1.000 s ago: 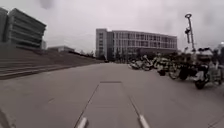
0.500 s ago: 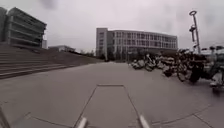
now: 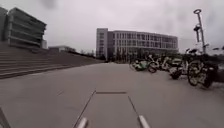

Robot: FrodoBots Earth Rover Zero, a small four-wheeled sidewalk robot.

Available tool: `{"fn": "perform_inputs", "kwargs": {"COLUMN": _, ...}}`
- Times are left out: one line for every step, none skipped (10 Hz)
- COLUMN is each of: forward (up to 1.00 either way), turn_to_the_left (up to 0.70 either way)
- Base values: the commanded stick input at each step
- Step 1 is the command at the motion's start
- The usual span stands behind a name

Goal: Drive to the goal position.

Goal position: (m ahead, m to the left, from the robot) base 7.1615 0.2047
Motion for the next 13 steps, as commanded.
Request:
{"fn": "perform_inputs", "kwargs": {"forward": 1.0, "turn_to_the_left": 0.0}}
{"fn": "perform_inputs", "kwargs": {"forward": 1.0, "turn_to_the_left": -0.02}}
{"fn": "perform_inputs", "kwargs": {"forward": 1.0, "turn_to_the_left": -0.19}}
{"fn": "perform_inputs", "kwargs": {"forward": 1.0, "turn_to_the_left": -0.33}}
{"fn": "perform_inputs", "kwargs": {"forward": 1.0, "turn_to_the_left": -0.14}}
{"fn": "perform_inputs", "kwargs": {"forward": 1.0, "turn_to_the_left": 0.0}}
{"fn": "perform_inputs", "kwargs": {"forward": 1.0, "turn_to_the_left": 0.0}}
{"fn": "perform_inputs", "kwargs": {"forward": 1.0, "turn_to_the_left": 0.0}}
{"fn": "perform_inputs", "kwargs": {"forward": 1.0, "turn_to_the_left": 0.0}}
{"fn": "perform_inputs", "kwargs": {"forward": 1.0, "turn_to_the_left": 0.0}}
{"fn": "perform_inputs", "kwargs": {"forward": 1.0, "turn_to_the_left": 0.0}}
{"fn": "perform_inputs", "kwargs": {"forward": 1.0, "turn_to_the_left": 0.0}}
{"fn": "perform_inputs", "kwargs": {"forward": 1.0, "turn_to_the_left": -0.06}}
